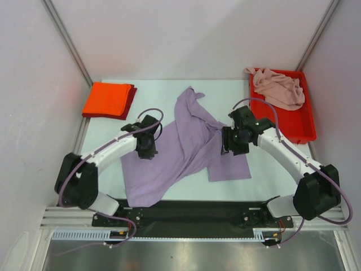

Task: Fold and stack the t-shirts
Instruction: Flatten the tshirt out

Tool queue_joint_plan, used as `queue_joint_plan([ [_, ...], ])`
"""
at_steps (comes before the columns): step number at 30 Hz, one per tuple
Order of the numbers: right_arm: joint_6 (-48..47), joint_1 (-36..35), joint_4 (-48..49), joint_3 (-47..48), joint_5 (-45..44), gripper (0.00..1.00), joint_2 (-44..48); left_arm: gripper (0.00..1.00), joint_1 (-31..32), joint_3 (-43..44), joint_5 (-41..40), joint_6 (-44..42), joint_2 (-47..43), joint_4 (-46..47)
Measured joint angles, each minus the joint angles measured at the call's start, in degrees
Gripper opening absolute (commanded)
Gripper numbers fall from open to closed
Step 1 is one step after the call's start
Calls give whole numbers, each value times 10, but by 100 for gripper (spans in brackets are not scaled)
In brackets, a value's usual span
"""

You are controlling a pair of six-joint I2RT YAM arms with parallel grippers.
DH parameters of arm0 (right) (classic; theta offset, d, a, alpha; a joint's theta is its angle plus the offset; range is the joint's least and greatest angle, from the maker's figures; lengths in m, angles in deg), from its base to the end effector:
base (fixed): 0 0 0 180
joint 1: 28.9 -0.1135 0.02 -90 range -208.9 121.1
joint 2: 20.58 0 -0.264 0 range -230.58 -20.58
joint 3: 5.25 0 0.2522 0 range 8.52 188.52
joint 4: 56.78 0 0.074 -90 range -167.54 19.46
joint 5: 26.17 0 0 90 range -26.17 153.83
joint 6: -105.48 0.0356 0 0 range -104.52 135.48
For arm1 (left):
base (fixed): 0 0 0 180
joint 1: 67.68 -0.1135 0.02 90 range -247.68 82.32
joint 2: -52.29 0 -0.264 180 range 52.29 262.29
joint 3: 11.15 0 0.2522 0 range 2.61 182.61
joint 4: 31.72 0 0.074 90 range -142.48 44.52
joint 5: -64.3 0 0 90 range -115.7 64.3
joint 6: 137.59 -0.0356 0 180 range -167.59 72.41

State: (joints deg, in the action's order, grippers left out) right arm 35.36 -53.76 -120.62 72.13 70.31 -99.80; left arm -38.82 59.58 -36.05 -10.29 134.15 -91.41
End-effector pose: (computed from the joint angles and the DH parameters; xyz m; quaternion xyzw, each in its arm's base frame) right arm 0.2412 0.1162 0.2651 -0.0543 0.9746 0.1311 0.1735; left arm 0.2360 -0.1227 0.2232 -0.0872 0.9782 -0.0160 0.1876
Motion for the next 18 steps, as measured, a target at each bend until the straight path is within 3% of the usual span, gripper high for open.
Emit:
queue_joint_plan([
  [8,5,2,0,-1,-6,62,21,0,-47,7,-14,2,127,35],
  [18,11,11,-5,0,-11,62,23,0,-68,169,-19,-28,278,31],
])
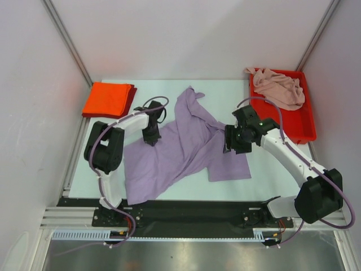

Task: Fold and stack the t-shirts
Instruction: Flatten the tshirt out

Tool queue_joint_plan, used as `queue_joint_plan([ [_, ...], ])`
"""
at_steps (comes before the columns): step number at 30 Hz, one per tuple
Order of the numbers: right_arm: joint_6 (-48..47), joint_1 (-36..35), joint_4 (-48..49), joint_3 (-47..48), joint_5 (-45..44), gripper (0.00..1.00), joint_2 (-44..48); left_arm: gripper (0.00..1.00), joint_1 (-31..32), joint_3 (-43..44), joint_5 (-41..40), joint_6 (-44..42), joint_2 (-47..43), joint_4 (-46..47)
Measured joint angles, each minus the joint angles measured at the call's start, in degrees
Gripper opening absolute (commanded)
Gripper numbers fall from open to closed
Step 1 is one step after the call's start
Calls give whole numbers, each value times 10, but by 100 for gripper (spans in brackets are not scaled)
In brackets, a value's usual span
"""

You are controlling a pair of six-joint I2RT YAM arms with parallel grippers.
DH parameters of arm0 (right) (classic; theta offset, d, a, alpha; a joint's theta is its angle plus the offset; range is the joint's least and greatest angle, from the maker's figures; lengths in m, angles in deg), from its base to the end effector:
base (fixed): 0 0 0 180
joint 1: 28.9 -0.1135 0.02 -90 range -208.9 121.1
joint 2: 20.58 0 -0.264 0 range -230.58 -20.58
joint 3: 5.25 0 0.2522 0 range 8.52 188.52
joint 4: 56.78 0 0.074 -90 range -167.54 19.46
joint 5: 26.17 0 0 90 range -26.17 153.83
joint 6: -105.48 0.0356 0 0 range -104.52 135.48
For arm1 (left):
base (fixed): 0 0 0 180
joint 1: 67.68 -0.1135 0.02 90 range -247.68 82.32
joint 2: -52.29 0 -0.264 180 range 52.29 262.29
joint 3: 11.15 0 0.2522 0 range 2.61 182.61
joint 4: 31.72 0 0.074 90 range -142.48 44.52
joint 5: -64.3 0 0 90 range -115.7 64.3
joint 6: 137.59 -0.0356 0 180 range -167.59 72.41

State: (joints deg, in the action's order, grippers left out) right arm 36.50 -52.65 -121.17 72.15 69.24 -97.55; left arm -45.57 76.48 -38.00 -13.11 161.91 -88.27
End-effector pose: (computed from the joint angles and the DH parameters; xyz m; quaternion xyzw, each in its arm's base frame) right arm 0.2373 0.1081 0.2743 -0.0338 0.9727 0.1282 0.1906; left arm 0.3402 -0.1300 0.1611 -0.1172 0.9824 0.0468 0.1379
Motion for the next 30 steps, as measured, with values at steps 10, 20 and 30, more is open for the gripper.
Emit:
queue_joint_plan([
  [10,0,4,-14,38,0,63,-16,17,-21,293,-16,-68,184,-12],
  [20,-3,4,-7,23,9,63,-15,49,-34,111,-79,-64,-63,-17],
  [30,-10,5,9,-15,51,63,-2,45,-202,-194,-49,-3,-347,-38],
])
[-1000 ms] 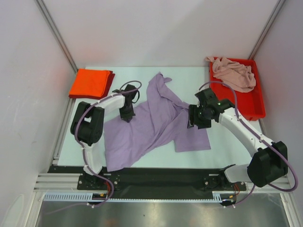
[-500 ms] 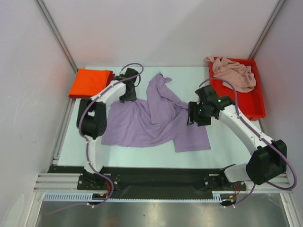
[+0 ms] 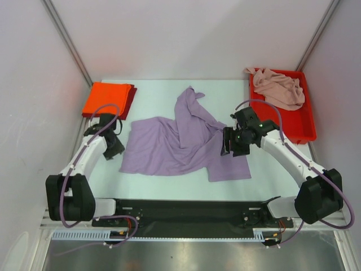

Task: Fold and stack the t-shirts
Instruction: Flatten the tshirt out

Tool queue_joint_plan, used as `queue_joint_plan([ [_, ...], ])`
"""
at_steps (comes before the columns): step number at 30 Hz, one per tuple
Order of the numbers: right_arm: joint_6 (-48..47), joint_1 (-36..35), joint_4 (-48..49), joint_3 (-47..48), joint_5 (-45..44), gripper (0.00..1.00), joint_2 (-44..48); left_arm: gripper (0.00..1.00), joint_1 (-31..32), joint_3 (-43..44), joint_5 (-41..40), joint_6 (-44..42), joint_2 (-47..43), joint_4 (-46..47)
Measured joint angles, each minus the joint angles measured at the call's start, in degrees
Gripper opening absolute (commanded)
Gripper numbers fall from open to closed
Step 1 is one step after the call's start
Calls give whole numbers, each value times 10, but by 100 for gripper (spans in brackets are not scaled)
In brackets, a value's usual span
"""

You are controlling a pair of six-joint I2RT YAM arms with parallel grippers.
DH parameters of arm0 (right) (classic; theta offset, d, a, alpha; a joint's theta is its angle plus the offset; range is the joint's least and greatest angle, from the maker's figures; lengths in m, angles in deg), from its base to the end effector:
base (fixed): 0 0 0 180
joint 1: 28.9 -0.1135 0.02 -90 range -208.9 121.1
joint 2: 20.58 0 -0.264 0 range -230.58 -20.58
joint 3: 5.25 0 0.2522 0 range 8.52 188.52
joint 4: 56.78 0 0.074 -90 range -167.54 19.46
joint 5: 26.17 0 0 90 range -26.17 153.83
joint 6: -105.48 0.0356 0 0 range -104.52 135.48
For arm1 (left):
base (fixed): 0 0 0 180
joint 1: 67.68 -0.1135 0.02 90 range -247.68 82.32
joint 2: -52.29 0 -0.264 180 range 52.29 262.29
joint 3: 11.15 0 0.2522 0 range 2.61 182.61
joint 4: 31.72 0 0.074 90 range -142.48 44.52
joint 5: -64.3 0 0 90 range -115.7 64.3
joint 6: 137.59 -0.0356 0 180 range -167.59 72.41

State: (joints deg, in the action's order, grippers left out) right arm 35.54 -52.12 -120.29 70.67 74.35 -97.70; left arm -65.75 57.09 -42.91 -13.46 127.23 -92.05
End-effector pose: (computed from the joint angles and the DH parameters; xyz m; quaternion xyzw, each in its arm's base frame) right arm 0.2362 0.1084 0.2670 -0.0469 0.9707 0.1635 0.1696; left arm 0.2442 0.0023 0.2396 -0.2973 0.9227 0.0785 0.2326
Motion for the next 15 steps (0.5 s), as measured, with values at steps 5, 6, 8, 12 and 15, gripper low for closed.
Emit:
queue_joint_plan([
  [5,-3,0,11,-12,15,63,8,42,-50,-50,36,35,22,-12],
  [6,-3,0,12,-15,18,63,8,42,-53,-51,42,40,25,-12],
  [8,-5,0,12,-19,21,63,9,44,-53,-62,55,59,26,-2],
  [12,-6,1,13,-21,24,63,9,45,-53,-103,77,93,25,14],
  [15,-7,1,14,-22,24,63,9,45,-53,-117,90,111,28,15],
])
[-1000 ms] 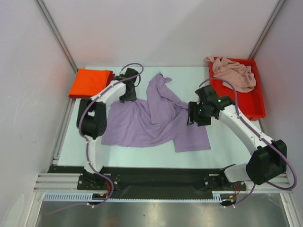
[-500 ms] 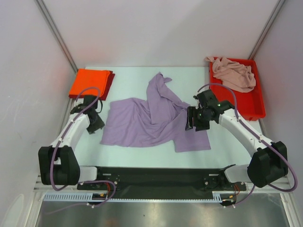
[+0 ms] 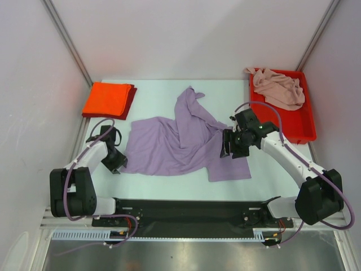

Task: Fold and stack the t-shirts
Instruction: Flatten the tshirt out

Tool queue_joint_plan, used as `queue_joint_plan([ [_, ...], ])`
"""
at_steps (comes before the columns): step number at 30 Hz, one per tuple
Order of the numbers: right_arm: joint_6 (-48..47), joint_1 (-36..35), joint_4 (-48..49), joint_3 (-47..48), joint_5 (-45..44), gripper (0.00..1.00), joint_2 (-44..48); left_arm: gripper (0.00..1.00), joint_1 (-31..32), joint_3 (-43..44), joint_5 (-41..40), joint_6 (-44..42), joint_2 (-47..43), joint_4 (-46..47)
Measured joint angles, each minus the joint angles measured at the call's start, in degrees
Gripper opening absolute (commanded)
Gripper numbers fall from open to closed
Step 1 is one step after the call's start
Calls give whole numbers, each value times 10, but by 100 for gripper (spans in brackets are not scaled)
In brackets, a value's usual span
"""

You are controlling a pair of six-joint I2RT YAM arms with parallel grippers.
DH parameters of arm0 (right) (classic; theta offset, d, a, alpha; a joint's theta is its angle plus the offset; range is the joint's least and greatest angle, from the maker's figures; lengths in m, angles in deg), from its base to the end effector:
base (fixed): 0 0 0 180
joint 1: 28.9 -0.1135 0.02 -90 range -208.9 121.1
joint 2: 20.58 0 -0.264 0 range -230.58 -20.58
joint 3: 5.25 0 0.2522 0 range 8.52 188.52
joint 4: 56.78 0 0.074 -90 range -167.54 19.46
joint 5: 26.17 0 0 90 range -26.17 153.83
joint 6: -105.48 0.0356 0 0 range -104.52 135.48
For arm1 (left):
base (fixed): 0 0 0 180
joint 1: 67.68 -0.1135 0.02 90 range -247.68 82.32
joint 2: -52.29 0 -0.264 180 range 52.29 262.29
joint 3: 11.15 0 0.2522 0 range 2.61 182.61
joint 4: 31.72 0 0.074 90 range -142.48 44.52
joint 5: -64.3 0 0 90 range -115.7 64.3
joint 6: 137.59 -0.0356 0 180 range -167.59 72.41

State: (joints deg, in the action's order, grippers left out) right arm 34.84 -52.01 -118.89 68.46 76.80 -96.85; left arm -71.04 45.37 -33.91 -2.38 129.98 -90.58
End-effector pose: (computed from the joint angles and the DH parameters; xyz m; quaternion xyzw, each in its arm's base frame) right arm 0.2321 0.1077 0.2604 -0.0565 0.9681 0.1816 0.1631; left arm 0.2171 0.0178 0.1728 -0.4143 0.9032 0.0357 0.1064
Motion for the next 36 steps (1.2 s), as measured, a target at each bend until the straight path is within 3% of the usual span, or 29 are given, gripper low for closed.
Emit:
queue_joint_plan([
  [8,-2,5,0,-1,2,63,0,48,0,-18,3,39,-5,4],
  [17,-6,9,0,-1,2,63,0,45,0,-17,-3,58,24,24],
  [23,5,51,29,-50,7,59,13,32,0,-15,-4,58,30,29],
  [29,57,128,80,-151,22,49,64,17,0,-15,-6,57,30,38],
  [36,112,163,88,-211,11,46,141,7,0,-15,-14,46,27,46],
])
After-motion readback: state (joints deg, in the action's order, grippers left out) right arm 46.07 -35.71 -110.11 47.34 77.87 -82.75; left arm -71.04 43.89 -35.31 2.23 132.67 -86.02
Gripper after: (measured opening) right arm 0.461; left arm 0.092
